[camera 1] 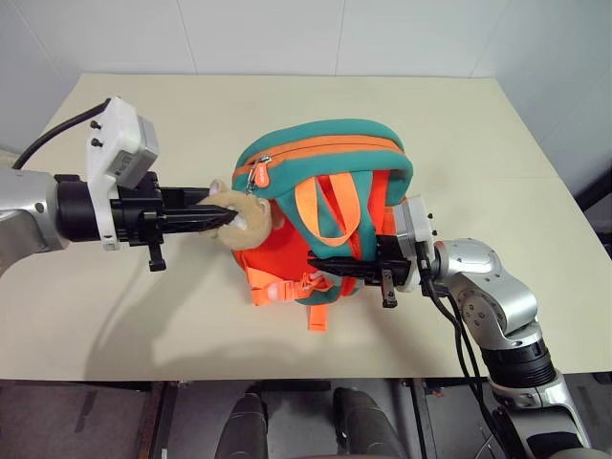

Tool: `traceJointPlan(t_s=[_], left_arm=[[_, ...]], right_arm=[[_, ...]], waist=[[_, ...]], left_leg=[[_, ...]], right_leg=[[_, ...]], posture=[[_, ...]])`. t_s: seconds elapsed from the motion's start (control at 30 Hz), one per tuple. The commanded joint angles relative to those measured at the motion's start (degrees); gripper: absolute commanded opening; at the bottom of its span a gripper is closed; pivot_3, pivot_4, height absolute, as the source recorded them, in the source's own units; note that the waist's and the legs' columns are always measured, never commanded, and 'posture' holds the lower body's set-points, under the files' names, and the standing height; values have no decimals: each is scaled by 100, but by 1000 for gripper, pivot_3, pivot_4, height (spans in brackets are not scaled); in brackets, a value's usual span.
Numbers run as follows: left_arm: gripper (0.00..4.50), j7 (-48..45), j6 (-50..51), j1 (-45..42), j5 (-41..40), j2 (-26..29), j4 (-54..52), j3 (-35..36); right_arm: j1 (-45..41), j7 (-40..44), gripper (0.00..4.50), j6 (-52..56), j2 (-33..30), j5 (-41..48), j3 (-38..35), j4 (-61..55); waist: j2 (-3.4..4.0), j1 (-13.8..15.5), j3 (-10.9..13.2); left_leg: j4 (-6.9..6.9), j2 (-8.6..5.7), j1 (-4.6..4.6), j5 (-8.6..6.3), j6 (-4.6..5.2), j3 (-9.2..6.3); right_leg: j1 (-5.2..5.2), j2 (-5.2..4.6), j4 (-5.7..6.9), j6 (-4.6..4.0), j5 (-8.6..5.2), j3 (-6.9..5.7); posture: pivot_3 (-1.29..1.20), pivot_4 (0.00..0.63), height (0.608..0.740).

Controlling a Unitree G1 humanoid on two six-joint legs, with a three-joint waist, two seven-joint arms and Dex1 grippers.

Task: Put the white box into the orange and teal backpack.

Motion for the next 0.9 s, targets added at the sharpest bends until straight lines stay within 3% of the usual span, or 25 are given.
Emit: traceJointPlan(t_s=[0.03, 0.33, 0.57, 0.9], left_arm=[[510, -106, -328, -317, 656, 112, 752, 71], [509, -126, -296, -640, 650, -363, 782, -165], [474, 158, 291, -739, -94, -1044, 40, -6], [474, 71, 689, -466, -536, -956, -600, 144]], right_arm=[[104, -36, 0, 8, -14, 162, -112, -231], [93, -277, 0, -33, 117, 182, -46, -364], [-115, -327, 0, -40, 258, 98, 0, -189], [-303, -147, 0, -86, 275, -10, 27, 93]], waist=[[0, -3, 0], [0, 13, 0], [-1, 59, 0], [-1, 64, 0]], left_leg=[[0, 0, 0, 0, 0, 1], [0, 1, -1, -1, 2, 1], [3, 1, -1, -1, 1, 0], [3, 0, -2, -2, 2, 0]], right_leg=[[0, 0, 0, 0, 0, 0], [-1, 0, 9, 28, 13, 1], [-1, 0, 13, 78, 40, 1], [-1, 0, 13, 89, 46, 1]], posture=[[0, 150, 740], [0, 150, 740], [0, 150, 740], [0, 150, 740]])
